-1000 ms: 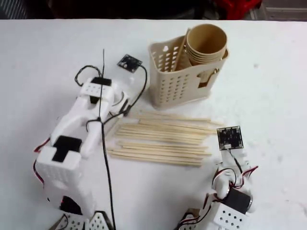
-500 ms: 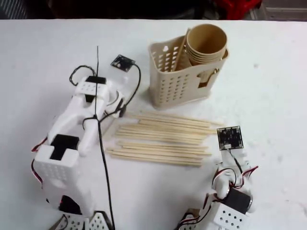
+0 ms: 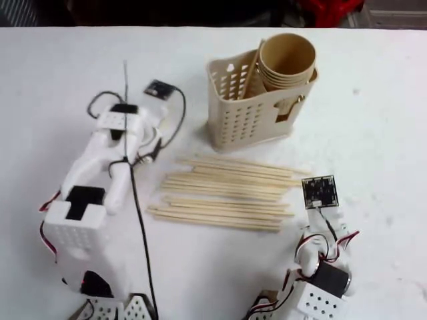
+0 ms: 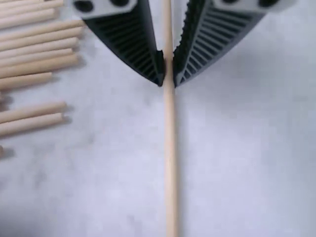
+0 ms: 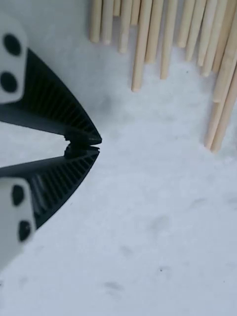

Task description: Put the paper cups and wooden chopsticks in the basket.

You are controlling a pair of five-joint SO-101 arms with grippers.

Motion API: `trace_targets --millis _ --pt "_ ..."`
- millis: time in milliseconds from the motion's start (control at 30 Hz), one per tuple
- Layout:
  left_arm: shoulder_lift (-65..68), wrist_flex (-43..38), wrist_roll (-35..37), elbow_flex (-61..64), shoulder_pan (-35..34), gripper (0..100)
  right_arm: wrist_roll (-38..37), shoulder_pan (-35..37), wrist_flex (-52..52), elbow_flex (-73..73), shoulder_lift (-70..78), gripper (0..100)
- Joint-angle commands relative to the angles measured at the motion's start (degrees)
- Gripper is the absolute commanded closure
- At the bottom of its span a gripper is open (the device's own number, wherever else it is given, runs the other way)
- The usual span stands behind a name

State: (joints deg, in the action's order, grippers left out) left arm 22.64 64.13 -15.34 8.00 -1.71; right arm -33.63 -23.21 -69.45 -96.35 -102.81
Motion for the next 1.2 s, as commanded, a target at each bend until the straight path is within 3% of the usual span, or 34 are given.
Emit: trace_targets --millis 0,167,367,533,733,867,1167 --pt "-7.1 8.0 -0.4 -9.0 -4.4 98 -0.4 -0.3 0.8 -0.5 0.1 97.8" --pt "-19.6 17.2 -0.1 -18.3 -4.4 98 -0.4 -0.3 0.8 -0.5 0.1 97.8" --pt "-36.5 20.0 6.2 -25.7 3.7 98 -0.4 -0.3 0.8 -0.5 0.1 97.8" --pt "-43.0 9.6 11.5 -25.8 14.4 98 -0.4 -0.3 0.8 -0.5 0.1 97.8" --pt "-38.6 -12.1 12.5 -24.3 23.1 98 -0.4 -0.3 0.8 -0.5 0.1 97.9" --pt "-31.5 -21.7 12.7 -22.0 25.2 98 -0.4 -0.3 0.8 -0.5 0.1 97.9" --pt "-21.1 -30.4 12.4 -21.7 25.5 98 -0.4 -0.1 0.8 -0.5 0.1 98.1"
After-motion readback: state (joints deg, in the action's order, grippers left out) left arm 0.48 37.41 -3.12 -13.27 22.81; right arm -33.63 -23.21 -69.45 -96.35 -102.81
